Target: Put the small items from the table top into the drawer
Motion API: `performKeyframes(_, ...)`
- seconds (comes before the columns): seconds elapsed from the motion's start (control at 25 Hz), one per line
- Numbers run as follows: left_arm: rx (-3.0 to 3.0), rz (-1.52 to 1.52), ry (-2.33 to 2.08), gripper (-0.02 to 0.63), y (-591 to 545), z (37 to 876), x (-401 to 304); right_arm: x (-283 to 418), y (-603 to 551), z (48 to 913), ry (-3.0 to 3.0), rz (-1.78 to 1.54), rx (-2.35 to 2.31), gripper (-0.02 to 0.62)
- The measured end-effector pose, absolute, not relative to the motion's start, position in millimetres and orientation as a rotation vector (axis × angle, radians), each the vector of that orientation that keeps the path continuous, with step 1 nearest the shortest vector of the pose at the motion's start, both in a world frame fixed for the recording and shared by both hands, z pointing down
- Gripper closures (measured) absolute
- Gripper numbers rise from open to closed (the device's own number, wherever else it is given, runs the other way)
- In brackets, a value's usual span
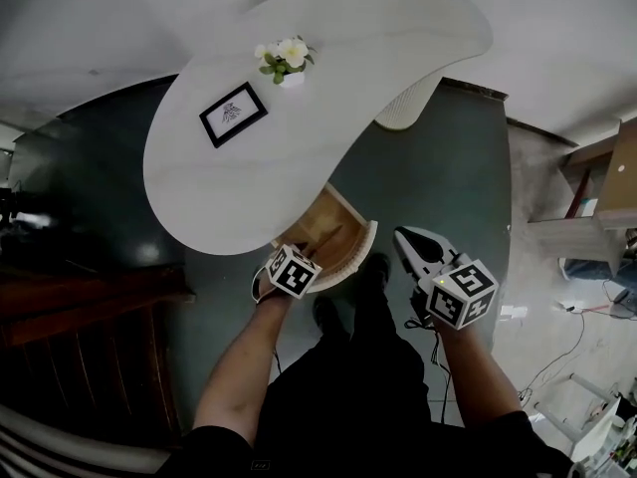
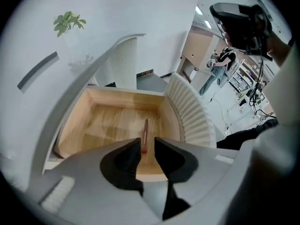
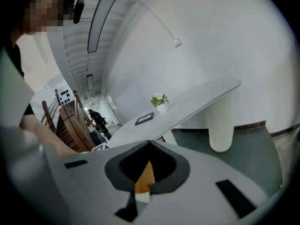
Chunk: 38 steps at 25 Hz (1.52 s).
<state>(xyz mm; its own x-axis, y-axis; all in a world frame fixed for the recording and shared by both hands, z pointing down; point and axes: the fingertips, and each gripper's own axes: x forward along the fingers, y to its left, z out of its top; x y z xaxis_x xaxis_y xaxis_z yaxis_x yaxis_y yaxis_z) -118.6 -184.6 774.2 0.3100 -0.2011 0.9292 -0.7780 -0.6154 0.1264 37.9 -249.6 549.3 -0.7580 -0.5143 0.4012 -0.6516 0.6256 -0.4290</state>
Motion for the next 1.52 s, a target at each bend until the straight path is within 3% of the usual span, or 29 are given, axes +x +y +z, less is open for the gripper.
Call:
performKeyframes(0.44,2.176,1.124,-0.97,0.508,-146,687,-132,8,-191,484,-2.625,0.69,0.978,0.601)
performKeyframes(0.88,2.314,0.625,-1.117,0.508,-136,562,-140,2,-154,422,-2.687,0.551,0.966,0.601)
performKeyframes(0.96,2.331,0.599,-1.135,0.51,-133,547,-136,8,-150,418,-2.708,0.545,0.948,0.601)
performKeyframes(1.04,2.34,0.584,-1.131,0.559,-127,536,-128,19,-147,417,-2.724,0.547,0.937,0.601)
performKeyframes(1.52,2.247,0.472,-1.55,0.594,-107,466,-57,145,-103,410,-2.79,0.412,0.807,0.601)
